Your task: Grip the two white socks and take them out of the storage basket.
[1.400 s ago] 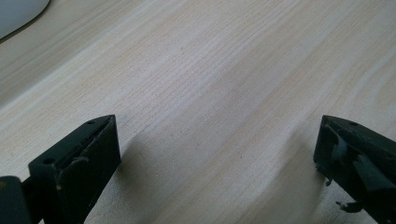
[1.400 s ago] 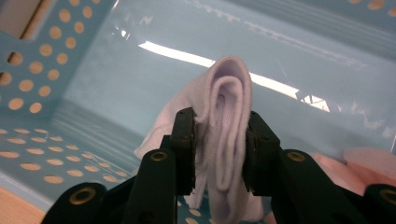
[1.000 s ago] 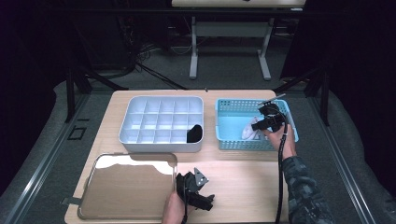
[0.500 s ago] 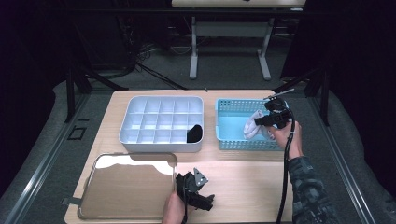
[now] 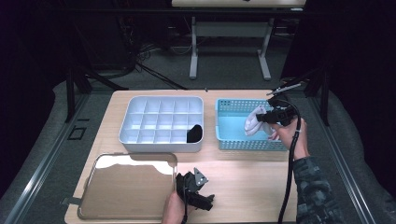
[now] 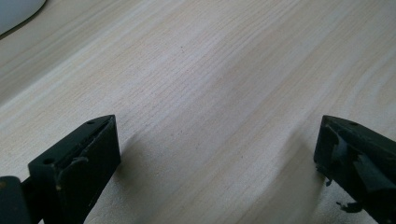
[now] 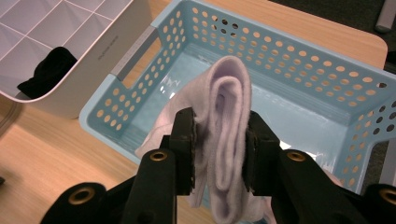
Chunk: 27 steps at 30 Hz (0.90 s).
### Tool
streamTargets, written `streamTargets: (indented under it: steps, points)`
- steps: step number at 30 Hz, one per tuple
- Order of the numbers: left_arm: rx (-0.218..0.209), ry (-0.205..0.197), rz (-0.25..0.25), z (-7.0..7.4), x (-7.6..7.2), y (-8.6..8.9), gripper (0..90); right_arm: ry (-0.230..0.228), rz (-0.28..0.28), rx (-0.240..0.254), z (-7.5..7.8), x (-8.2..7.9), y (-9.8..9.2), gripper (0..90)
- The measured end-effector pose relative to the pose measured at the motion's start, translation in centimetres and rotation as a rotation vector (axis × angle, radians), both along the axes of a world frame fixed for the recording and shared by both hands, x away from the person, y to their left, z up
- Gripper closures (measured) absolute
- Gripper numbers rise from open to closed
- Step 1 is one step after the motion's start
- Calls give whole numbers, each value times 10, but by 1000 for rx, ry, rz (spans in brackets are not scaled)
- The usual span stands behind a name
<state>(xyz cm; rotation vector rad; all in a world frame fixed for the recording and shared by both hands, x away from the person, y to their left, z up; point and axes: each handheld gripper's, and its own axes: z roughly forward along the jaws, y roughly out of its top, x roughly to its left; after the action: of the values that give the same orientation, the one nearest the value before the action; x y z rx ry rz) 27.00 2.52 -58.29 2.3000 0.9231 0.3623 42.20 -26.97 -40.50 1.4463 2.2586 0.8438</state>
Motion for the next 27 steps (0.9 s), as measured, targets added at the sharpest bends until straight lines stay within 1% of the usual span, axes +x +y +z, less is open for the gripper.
streamTargets:
  steps: [8, 11, 18, 27]
  points:
    - [-4, 2, 1, 0, 0, 0, 3, -6, 24, -3, 9, -13, 3, 689]
    - [-5, 5, -1, 0, 0, 1, 3, -1, 31, 7, 10, -17, 3, 689]
    - [-6, 5, 0, 0, 0, 1, 3, 2, 52, 14, 10, -30, 4, 688]
    - [-6, 2, 2, 0, 0, 1, 3, 1, 82, 29, 6, -48, 8, 687]
